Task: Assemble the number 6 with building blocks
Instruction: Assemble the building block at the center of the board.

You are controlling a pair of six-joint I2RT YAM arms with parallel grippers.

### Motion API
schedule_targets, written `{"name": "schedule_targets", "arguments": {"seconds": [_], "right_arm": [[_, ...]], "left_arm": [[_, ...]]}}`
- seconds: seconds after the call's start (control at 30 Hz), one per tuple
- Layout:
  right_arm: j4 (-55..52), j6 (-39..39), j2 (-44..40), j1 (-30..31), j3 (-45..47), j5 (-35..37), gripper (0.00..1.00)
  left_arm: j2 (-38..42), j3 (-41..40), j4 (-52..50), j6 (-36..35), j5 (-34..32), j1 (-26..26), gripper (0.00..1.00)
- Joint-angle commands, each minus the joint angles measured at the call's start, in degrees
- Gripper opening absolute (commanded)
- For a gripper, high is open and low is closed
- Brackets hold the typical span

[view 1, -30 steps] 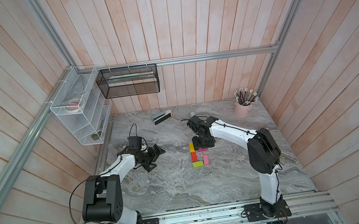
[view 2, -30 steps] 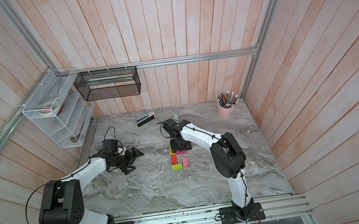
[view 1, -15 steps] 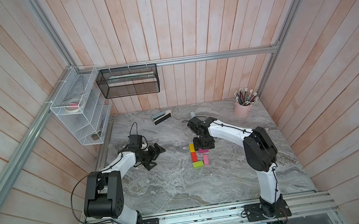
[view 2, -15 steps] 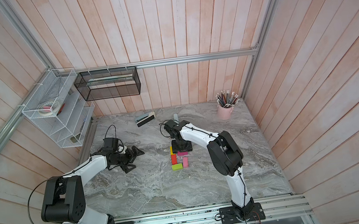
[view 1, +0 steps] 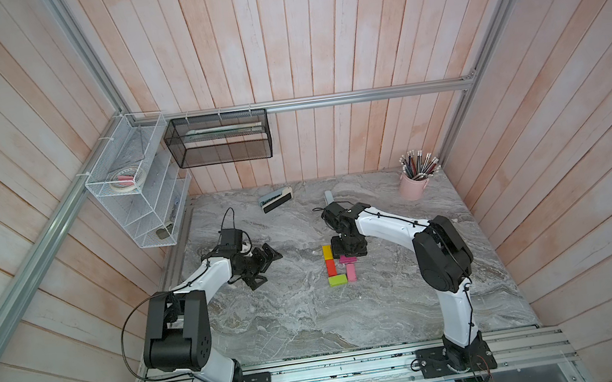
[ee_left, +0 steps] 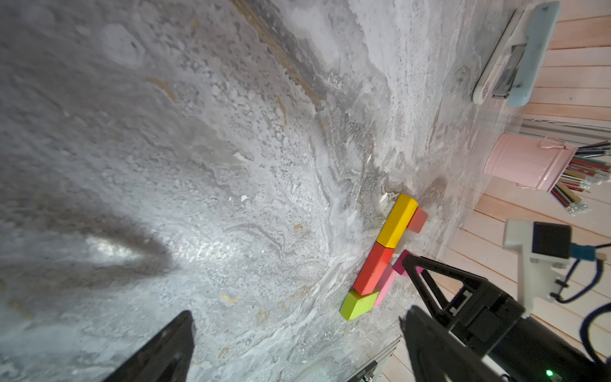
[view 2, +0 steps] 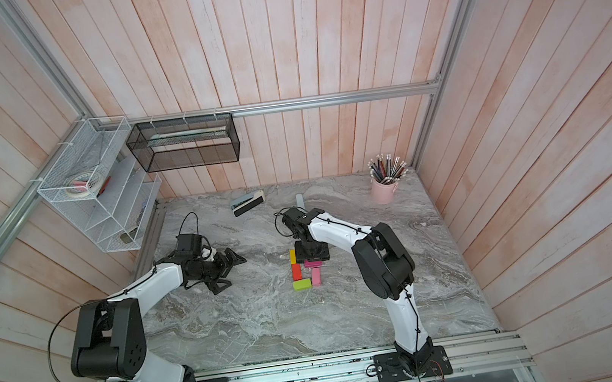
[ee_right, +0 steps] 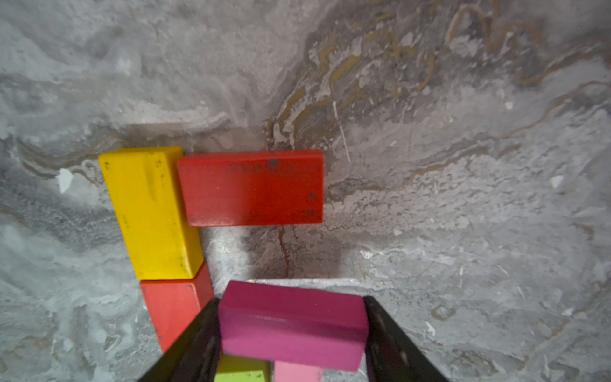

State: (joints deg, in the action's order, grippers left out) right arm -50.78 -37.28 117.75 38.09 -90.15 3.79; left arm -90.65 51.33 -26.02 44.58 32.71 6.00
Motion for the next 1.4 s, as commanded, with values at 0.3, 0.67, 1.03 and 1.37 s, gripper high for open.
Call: {"name": "schedule_targets", "arguments": {"seconds": [0.3, 0.67, 1.03, 1.37], "right_arm": [[1.1, -0.3, 2.0, -1.0, 1.2, -0.2, 0.66], [2.0, 0.3, 2.2, -1.0, 3.0, -1.7, 0.66], [3.3, 0.3, 2.2, -1.0, 4.5, -2.7, 0.73], [5.5, -1.3, 0.6, -1.3, 5.7, -3.9, 0.78]], "left_arm": [[-0.7, 2.0, -1.1, -1.1, -0.5, -0.3, 1.0], [-0.8, 2.1, -1.3, -1.2, -0.9, -0.3, 1.0], [0.0, 1.6, -1.3, -0.8, -1.2, -0.2, 1.0], [0.4, 1.2, -1.3, -0.6, -1.5, 0.0, 1.0]]}}
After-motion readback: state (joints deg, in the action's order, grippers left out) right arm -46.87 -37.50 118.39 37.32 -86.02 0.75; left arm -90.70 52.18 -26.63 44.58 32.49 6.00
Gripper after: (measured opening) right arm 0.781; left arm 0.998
